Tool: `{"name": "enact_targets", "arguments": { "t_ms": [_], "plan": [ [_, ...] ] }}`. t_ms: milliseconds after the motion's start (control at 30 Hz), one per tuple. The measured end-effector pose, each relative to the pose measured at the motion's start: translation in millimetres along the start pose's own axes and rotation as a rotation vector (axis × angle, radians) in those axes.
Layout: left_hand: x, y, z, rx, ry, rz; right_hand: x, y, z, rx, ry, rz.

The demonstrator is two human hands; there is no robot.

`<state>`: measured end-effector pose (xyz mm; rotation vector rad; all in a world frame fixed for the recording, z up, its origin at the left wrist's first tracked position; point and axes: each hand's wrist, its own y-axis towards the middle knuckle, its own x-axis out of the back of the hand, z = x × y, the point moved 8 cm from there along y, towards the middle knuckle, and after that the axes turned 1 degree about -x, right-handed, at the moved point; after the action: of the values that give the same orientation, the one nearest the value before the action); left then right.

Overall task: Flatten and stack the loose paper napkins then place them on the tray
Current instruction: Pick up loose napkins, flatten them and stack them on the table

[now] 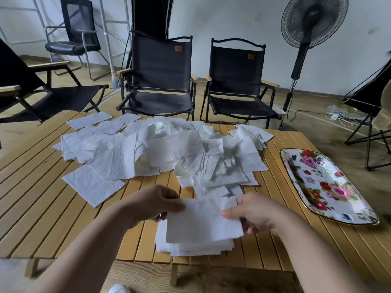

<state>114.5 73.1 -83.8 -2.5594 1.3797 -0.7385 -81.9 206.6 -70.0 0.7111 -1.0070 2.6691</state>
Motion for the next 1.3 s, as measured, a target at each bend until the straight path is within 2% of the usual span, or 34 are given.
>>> {"name": "enact_targets", "arguments": {
  "t_ms": [100,167,200,267,333,400,467,600,800,967,1067,1167,1233,1300],
  "plan": [
    [-3.0,4.8,12.1,0.068,0.222,0.015,-17.2,8.2,-11.9,-0.111,-0.134,0.106],
    [-3.4,9.6,17.2,0.093,0.373,-0.001,-20.8,15.4,-18.6,-0.164,-0.263,0.09],
    [-2.1,12.2,19.1,0.102,0.426,-0.019,-18.2,20.4,-20.5,-0.174,-0.322,0.03],
    [2.4,15.2,21.1,0.116,0.483,-0.075,-4.8,30.7,-15.6,-0.11,-0.324,-0.199],
    [10.9,14.4,20.1,0.121,0.516,-0.16,11.5,35.9,1.8,0.078,-0.198,-0.454],
    [19.2,12.2,19.1,0.116,0.527,-0.242,21.0,38.1,22.5,0.256,-0.151,-0.623],
    [23.6,11.9,17.8,0.096,0.507,-0.276,18.4,49.6,34.1,0.322,-0.207,-0.661],
    [27.0,12.1,19.7,0.085,0.495,-0.278,2.1,84.9,30.6,0.258,-0.312,-0.616],
    [33.6,10.7,22.6,0.112,0.502,-0.288,10.7,81.6,38.5,0.285,-0.279,-0.817],
    [35.7,9.5,10.5,0.076,0.499,-0.325,20.2,54.2,55.6,0.472,-0.044,-0.762],
    [33.1,9.4,-1.1,0.03,0.376,-0.365,21.3,34.9,61.3,0.539,0.222,-0.623],
    [25.6,8.9,-9.9,-0.026,0.026,-0.316,13.1,23.4,57.8,0.518,0.694,-0.392],
    [11.7,6.7,-18.4,-0.051,-0.202,-0.181,5.4,14.7,60.6,0.51,1.092,-0.197],
    [-1.5,3.5,-27.4,-0.085,-0.316,-0.07,1.6,4.5,64.9,0.499,1.295,-0.078]
  ]
}}
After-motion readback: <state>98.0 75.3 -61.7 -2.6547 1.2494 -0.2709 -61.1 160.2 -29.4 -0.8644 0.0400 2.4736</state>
